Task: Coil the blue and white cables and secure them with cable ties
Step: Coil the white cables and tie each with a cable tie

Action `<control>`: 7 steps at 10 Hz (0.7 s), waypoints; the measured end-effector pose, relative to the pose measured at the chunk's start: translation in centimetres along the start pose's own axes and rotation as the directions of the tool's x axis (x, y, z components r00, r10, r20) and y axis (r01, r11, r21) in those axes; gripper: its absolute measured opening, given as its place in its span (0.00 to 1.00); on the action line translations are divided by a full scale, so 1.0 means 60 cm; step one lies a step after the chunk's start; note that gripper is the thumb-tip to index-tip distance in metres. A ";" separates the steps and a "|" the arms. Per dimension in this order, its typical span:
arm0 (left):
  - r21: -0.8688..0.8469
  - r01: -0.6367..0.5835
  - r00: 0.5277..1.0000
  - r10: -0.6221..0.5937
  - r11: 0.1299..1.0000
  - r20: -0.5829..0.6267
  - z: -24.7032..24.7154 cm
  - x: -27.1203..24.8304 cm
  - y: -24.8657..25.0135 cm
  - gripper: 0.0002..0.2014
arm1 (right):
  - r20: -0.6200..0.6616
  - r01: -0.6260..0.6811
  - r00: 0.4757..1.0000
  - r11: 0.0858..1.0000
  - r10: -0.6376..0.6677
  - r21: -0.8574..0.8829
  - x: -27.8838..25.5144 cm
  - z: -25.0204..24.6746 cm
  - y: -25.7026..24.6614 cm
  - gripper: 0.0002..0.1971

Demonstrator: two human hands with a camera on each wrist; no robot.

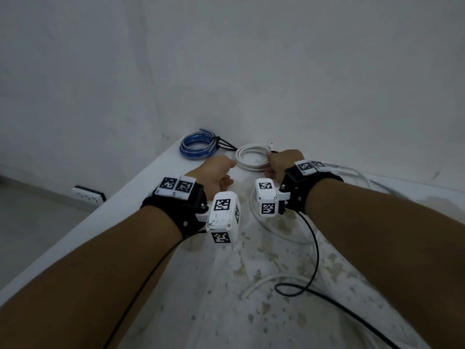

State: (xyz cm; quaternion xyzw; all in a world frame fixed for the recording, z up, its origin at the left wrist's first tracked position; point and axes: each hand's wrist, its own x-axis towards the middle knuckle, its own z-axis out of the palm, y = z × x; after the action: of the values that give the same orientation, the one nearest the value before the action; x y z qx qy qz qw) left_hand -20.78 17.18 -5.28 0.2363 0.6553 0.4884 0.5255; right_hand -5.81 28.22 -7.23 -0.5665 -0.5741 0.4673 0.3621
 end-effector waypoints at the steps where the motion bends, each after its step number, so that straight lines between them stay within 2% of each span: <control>1: 0.025 -0.023 1.000 0.023 0.999 -0.005 0.006 -0.001 -0.001 0.09 | -0.108 0.011 0.994 1.000 -0.012 -0.008 -0.023 -0.023 0.002 0.21; 2: 0.059 -0.062 0.998 0.062 0.996 -0.004 0.016 -0.014 -0.006 0.09 | -0.152 0.040 0.986 0.984 -0.067 -0.173 -0.066 -0.098 0.009 0.14; 3: 0.168 -0.109 0.993 0.114 0.980 -0.017 0.032 -0.026 -0.012 0.06 | -0.150 0.015 0.984 0.880 -0.097 -0.474 -0.115 -0.213 0.039 0.15; 4: 0.345 -0.192 0.978 0.208 0.919 -0.011 0.060 -0.044 -0.022 0.09 | -0.226 -0.084 0.967 0.693 -0.116 -0.716 -0.168 -0.324 0.073 0.19; 5: 0.499 -0.287 0.947 0.321 0.818 0.018 0.102 -0.061 -0.033 0.05 | -0.298 -0.191 0.950 0.575 -0.097 -0.796 -0.212 -0.412 0.116 0.16; 6: 0.649 -0.420 0.889 0.432 0.635 0.153 0.163 -0.095 -0.039 0.05 | -0.238 -0.167 0.969 0.547 -0.062 -0.820 -0.228 -0.460 0.168 0.17; 7: 0.704 -0.464 0.876 0.399 0.539 0.272 0.215 -0.114 -0.040 0.04 | -0.167 -0.111 0.986 0.633 -0.029 -0.766 -0.223 -0.480 0.201 0.22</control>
State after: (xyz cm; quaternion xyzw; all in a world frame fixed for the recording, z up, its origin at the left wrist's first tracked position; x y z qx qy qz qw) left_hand -6.11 15.63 -3.90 0.6043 0.6969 0.2777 0.2685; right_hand 26.48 17.67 -8.48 -0.7159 -0.6740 0.1368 0.1200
